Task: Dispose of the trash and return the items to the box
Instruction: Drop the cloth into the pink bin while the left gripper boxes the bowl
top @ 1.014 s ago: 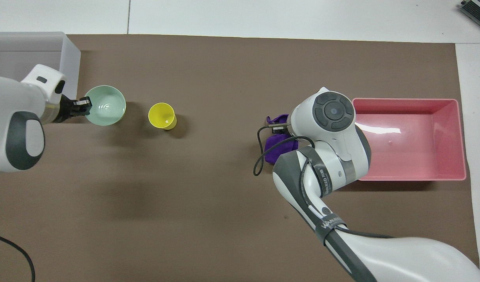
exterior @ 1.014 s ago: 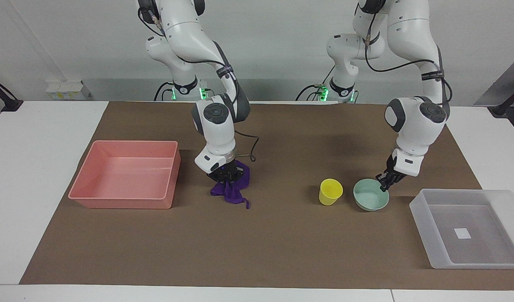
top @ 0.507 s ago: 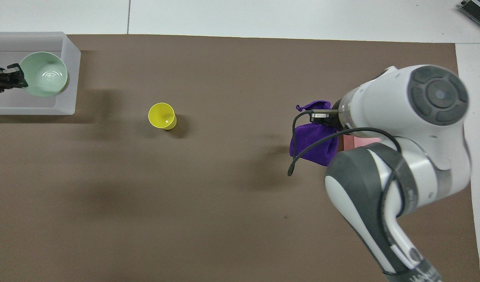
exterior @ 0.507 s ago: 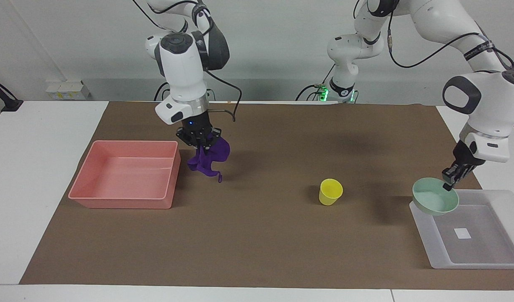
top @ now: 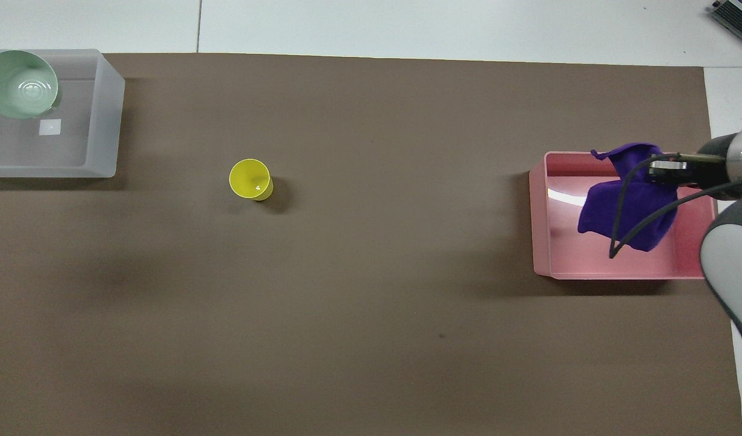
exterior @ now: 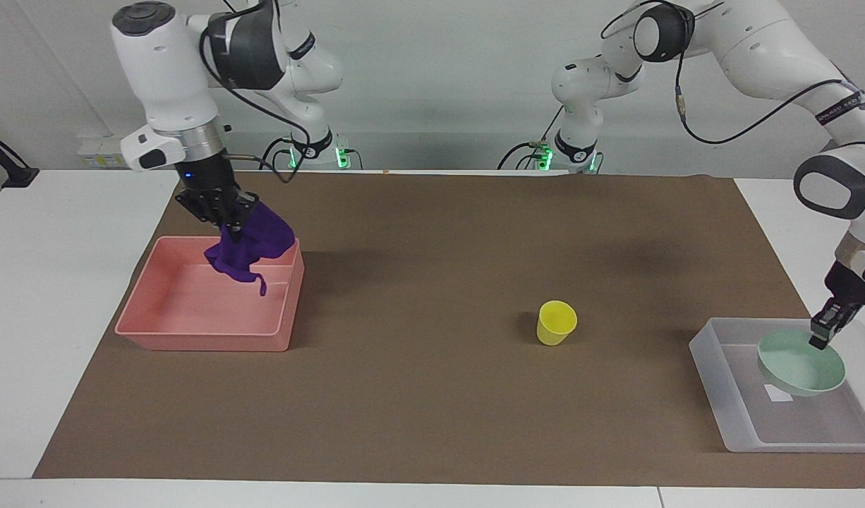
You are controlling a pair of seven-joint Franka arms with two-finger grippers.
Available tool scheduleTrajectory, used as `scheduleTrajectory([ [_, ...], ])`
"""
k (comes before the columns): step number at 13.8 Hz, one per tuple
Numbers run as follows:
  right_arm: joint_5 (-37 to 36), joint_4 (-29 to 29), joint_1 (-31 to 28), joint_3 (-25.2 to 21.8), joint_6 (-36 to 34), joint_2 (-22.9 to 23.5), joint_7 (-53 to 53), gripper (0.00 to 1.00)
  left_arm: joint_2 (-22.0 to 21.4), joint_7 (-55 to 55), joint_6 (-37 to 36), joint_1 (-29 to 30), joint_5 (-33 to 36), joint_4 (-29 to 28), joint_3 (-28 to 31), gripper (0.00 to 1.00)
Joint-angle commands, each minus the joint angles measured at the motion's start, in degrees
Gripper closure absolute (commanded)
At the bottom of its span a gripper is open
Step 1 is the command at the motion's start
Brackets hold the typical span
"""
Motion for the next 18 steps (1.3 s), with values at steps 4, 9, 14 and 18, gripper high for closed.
scheduleTrajectory([
  [4, 0.4, -6.4, -10.2, 0.7, 9.4, 2.2, -8.3, 1.00, 6.5, 0.5, 4.7, 1.1, 1.7, 2.4, -0.6, 1.00],
  [9, 0.8, -13.5, -9.9, 0.7, 17.4, 5.0, -7.1, 1.00, 4.7, 0.6, 13.1, 0.8, 1.6, -7.3, -0.6, 0.80],
  [14, 0.9, -18.4, -8.5, 0.8, 25.2, 7.6, -4.5, 1.00, 4.6, 1.5, 9.0, -0.1, 1.9, -5.0, -0.6, 0.10],
  [18, 0.9, -20.1, -6.6, 0.8, 29.1, 9.0, -1.8, 1.00, -0.4, 9.2, 3.8, -2.4, 1.6, -4.7, -1.2, 0.04],
])
